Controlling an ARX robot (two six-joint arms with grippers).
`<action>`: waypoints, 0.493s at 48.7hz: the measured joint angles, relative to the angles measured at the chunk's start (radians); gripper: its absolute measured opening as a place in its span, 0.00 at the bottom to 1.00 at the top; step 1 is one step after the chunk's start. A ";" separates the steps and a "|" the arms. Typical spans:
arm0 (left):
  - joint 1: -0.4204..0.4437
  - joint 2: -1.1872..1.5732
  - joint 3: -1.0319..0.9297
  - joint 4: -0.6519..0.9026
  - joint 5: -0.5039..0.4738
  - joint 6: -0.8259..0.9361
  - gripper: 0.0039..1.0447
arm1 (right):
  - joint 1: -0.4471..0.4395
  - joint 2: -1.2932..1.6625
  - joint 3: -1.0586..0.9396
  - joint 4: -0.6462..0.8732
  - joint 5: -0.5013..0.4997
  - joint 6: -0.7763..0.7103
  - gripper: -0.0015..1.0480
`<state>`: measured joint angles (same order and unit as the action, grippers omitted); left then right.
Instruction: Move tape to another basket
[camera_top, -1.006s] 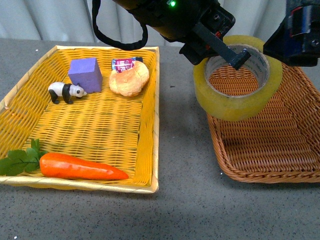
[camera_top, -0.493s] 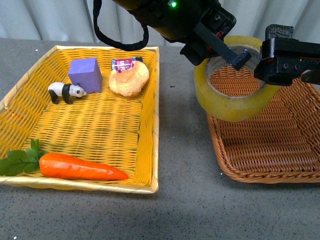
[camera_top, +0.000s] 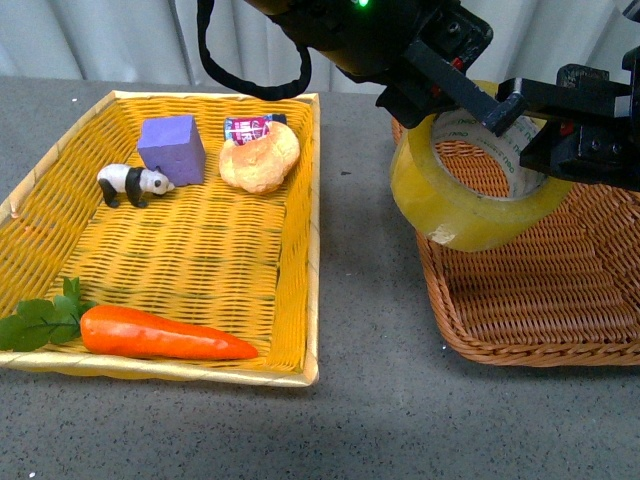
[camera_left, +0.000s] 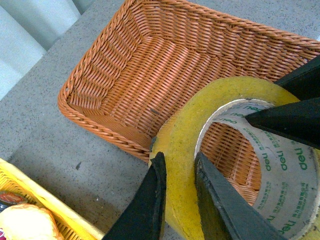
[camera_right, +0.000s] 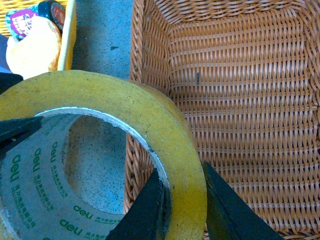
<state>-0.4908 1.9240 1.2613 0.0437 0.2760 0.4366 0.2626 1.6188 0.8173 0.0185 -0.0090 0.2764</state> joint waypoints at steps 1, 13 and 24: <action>-0.001 0.000 0.000 0.000 -0.002 0.000 0.13 | -0.001 0.002 0.000 0.001 0.000 0.002 0.16; 0.000 0.000 0.001 0.001 -0.007 0.004 0.45 | -0.048 0.016 0.000 0.011 0.006 -0.014 0.15; 0.025 -0.024 -0.026 0.099 -0.219 -0.148 0.85 | -0.127 0.084 0.022 0.015 0.017 -0.043 0.15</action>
<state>-0.4660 1.8996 1.2350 0.1429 0.0574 0.2882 0.1356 1.7031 0.8394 0.0334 0.0082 0.2337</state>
